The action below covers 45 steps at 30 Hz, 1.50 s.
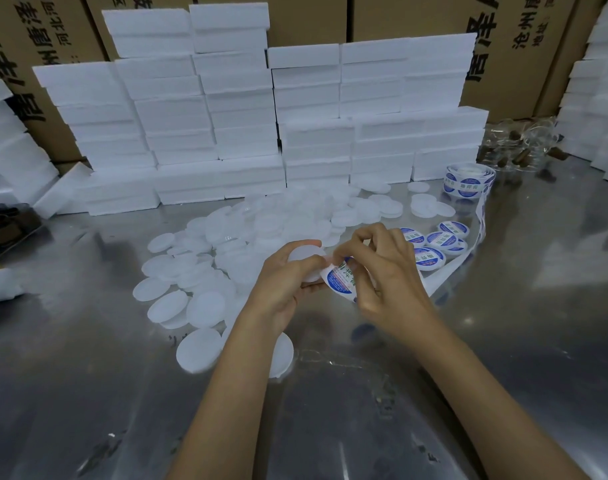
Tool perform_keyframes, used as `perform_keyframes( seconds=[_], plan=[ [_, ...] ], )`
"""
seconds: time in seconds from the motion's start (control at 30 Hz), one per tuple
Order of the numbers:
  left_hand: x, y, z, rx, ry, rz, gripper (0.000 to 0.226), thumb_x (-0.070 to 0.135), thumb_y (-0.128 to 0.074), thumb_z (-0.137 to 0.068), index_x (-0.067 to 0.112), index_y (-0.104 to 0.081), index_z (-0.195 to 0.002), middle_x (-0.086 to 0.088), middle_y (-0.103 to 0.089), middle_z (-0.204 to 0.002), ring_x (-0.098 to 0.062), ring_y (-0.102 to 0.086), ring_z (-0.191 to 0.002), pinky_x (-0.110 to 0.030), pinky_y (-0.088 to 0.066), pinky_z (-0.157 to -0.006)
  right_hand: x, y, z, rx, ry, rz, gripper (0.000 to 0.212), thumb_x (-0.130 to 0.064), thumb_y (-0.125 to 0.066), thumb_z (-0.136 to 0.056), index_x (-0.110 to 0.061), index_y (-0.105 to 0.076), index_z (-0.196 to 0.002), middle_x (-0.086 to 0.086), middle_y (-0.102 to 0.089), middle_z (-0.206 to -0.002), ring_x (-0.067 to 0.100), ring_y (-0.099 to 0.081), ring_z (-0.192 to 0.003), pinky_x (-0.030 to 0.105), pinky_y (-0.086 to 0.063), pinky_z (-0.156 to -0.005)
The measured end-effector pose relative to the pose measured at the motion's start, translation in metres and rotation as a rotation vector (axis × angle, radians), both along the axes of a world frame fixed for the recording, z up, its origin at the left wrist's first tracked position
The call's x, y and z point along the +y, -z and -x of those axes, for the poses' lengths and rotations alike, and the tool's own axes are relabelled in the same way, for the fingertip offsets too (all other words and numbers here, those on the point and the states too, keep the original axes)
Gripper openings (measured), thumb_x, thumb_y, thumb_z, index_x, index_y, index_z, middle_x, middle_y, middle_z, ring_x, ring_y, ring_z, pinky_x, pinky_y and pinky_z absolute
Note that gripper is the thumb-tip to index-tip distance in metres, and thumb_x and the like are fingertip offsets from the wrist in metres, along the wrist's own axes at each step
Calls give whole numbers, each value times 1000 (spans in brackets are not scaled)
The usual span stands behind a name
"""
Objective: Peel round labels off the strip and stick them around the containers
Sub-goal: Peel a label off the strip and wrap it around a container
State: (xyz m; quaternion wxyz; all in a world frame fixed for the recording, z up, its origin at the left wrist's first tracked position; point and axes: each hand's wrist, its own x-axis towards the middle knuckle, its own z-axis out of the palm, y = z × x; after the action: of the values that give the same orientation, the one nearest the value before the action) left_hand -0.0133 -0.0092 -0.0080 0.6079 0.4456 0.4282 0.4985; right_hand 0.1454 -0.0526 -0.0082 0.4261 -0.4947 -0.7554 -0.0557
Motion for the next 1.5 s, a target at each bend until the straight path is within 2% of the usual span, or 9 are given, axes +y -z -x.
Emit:
perform_keyframes(
  seconds=[0.17,0.37,0.53,0.6,0.67,0.77,0.93,1.1,1.5],
  plan=[
    [-3,1,-1,88,-48,-32,35,6,-79,-80,15,-67,-111,-16,-69,-113,-27,-75,-91,-35,-62,-77,-5,-2,5,165,-86,79,18,-10,-58,-77,-22,-54,-89,-12,-49,-105,11,-41,-101,24,-33,-87],
    [-2,1,-1,294,-104,-105,35,7,-77,-83,15,-65,-115,-5,-65,-109,-26,-67,-96,-28,-62,-74,-7,-12,0,643,-239,150,7,-7,-58,-79,-10,-52,-83,0,-59,-86,24,-55,-90,33,-43,-86],
    [0,-4,-1,346,-189,-92,19,14,-70,-91,24,-61,-106,-4,-67,-112,-23,-66,-100,-23,-58,-73,-6,-20,-10,1015,-263,202,25,8,-61,-87,-13,-49,-85,9,-54,-85,21,-55,-82,22,-47,-77],
    [-1,-9,-1,270,-283,-87,7,32,-61,-98,30,-58,-104,0,-70,-106,-13,-67,-90,-20,-54,-65,-4,-23,-9,1084,-268,224,27,9,-63,-87,-14,-49,-84,9,-52,-83,19,-53,-78,15,-47,-69],
    [-1,-15,1,112,-320,-40,22,50,-47,-101,32,-57,-105,-1,-73,-100,-13,-66,-86,-23,-49,-64,-2,-27,-6,1094,-281,256,27,8,-65,-85,-14,-50,-85,11,-53,-84,18,-54,-76,14,-46,-66],
    [-2,-22,6,-222,-259,-38,50,56,-33,-103,20,-64,-119,-17,-75,-101,-25,-69,-88,-27,-53,-70,6,-37,7,1038,-332,318,27,5,-70,-83,-15,-53,-87,6,-59,-82,13,-60,-72,15,-48,-66],
    [-7,-21,7,-433,-68,-37,67,64,-27,-100,17,-63,-131,-19,-66,-129,-37,-58,-126,-46,-41,-112,23,-41,42,891,-319,355,30,1,-74,-80,-20,-54,-89,-3,-62,-86,15,-59,-75,21,-53,-67],
    [-8,-24,3,-454,31,-57,69,65,-28,-99,13,-63,-129,-15,-68,-127,-26,-65,-112,-39,-44,-109,27,-33,50,843,-247,279,32,-2,-73,-79,-26,-53,-88,-8,-62,-88,10,-61,-78,18,-53,-68],
    [-18,-31,-6,-372,29,-117,61,49,-29,-105,4,-54,-138,-19,-63,-126,-25,-61,-112,-36,-44,-108,27,-27,47,778,-188,210,31,-11,-75,-81,-29,-51,-89,-15,-60,-87,1,-59,-75,12,-49,-68]
  ],
)
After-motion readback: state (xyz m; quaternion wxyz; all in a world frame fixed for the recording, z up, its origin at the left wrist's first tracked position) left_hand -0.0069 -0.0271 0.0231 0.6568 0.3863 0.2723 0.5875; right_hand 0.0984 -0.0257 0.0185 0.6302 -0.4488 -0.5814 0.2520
